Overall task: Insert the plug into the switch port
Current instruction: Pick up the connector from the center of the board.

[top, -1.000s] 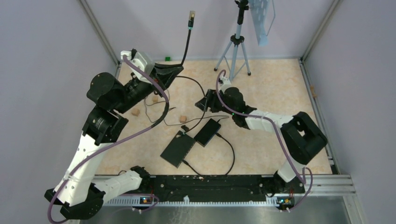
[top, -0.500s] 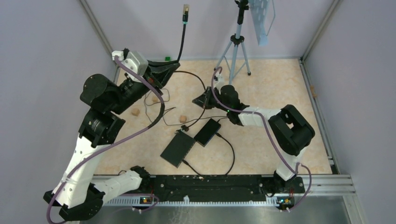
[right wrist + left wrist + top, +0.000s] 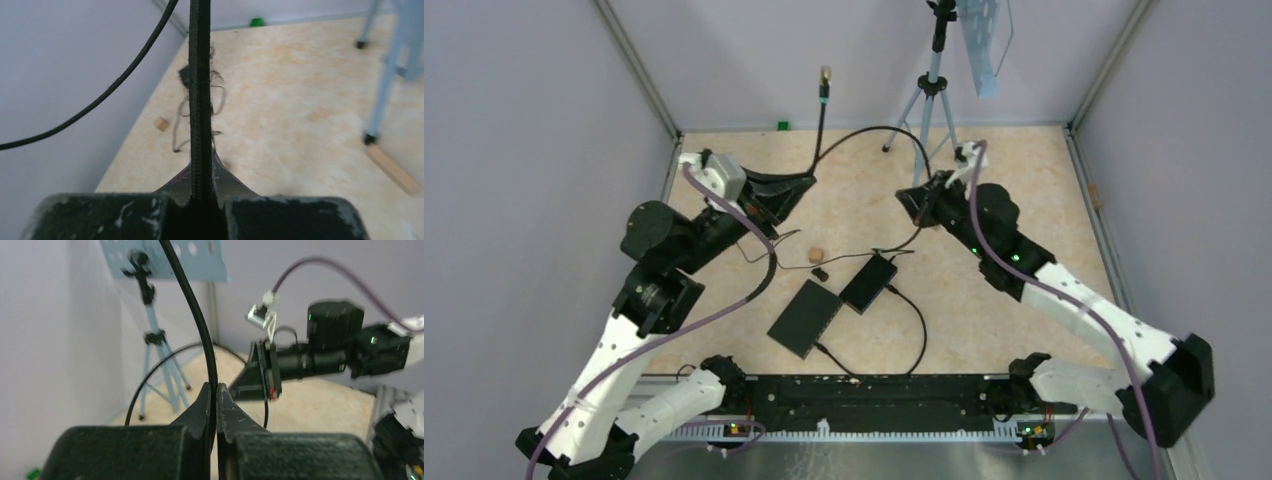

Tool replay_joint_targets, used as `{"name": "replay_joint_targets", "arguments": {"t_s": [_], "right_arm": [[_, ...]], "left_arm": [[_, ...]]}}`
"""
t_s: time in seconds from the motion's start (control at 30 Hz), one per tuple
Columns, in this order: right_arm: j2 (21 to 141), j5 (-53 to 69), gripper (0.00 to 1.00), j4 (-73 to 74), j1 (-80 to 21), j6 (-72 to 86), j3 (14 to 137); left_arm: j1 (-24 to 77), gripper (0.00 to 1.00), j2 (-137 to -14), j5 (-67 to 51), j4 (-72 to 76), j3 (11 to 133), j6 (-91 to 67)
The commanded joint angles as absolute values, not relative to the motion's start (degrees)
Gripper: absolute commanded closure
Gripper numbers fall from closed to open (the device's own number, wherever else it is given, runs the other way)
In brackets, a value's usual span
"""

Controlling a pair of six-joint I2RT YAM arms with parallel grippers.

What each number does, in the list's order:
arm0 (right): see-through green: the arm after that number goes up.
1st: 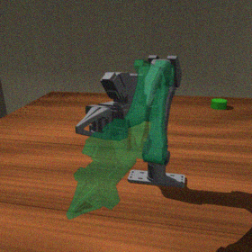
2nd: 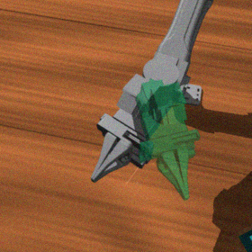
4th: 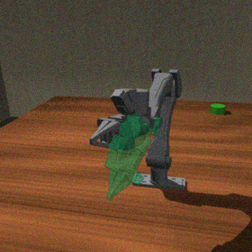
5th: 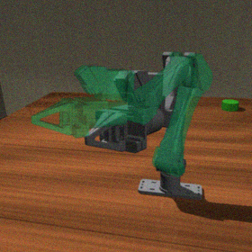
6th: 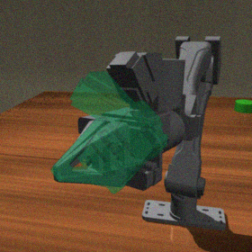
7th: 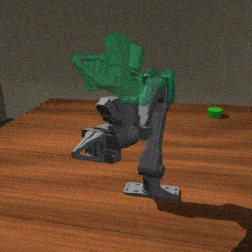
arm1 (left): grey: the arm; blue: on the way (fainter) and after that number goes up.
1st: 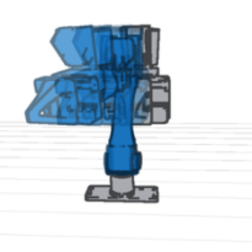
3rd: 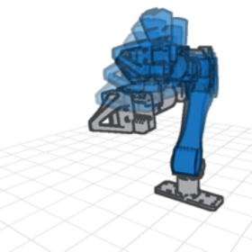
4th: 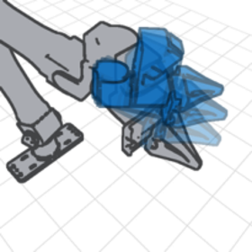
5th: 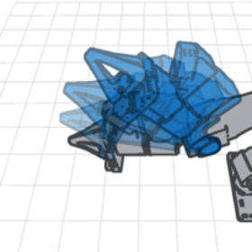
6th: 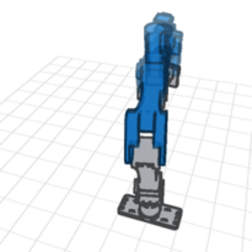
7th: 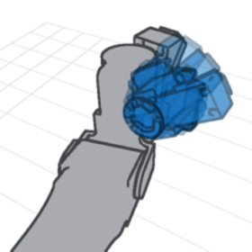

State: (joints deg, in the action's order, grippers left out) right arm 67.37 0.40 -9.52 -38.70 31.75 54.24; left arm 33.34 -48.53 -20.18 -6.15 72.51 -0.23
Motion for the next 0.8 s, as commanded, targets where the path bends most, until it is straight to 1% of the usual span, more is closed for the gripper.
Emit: {"name": "replay_joint_targets", "arguments": {"t_s": [0.0, 0.07, 0.17, 0.3, 0.4, 0.43, 0.53, 0.57, 0.6, 0.63, 0.77], "right_arm": [[54.9, -17.9, 1.0, 9.8, -37.6, 29.0, 47.6], [50.3, -23.2, 1.0, 17.0, -36.2, 29.2, 46.4], [45.8, -29.7, 0.99, 25.2, -31.8, 29.7, 45.9], [41.8, -36.0, 0.96, 29.3, -25.3, 26.8, 45.3], [40.5, -41.4, 0.94, 30.2, -23.3, 24.3, 45.8], [40.3, -42.9, 0.9, 30.2, -23.2, 23.5, 46.2], [39.7, -44.5, 0.47, 30.3, -23.2, 22.0, 47.2], [39.4, -43.7, 0.31, 29.8, -23.2, 20.8, 47.5], [38.8, -42.6, 0.2, 29.3, -23.2, 19.5, 47.8], [38.2, -42.2, 0.17, 28.9, -23.2, 18.5, 48.3], [34.5, -37.3, 0.17, 28.7, -23.2, 15.3, 52.4]], "left_arm": [[33.3, 1.0, -46.9, -33.2, 8.4, 59.2, -8.8], [33.6, 1.0, -46.5, -41.4, 16.7, 52.3, -11.2], [36.6, 1.0, -46.6, -43.9, 26.6, 44.6, -14.4], [44.1, 1.0, -49.7, -43.0, 27.7, 42.0, -7.4], [47.7, 1.0, -55.0, -45.2, 28.8, 42.3, -4.4], [48.5, 1.0, -56.5, -46.5, 30.5, 42.2, -4.3], [50.0, 1.0, -60.6, -49.0, 34.2, 40.8, -3.4], [50.2, 1.0, -62.0, -49.5, 35.3, 40.3, -2.8], [50.3, 1.0, -63.3, -50.2, 36.4, 39.9, -1.6], [50.3, 1.0, -64.3, -50.9, 37.1, 39.6, 0.1], [50.4, 1.0, -67.6, -53.9, 40.8, 38.5, 4.7]]}}
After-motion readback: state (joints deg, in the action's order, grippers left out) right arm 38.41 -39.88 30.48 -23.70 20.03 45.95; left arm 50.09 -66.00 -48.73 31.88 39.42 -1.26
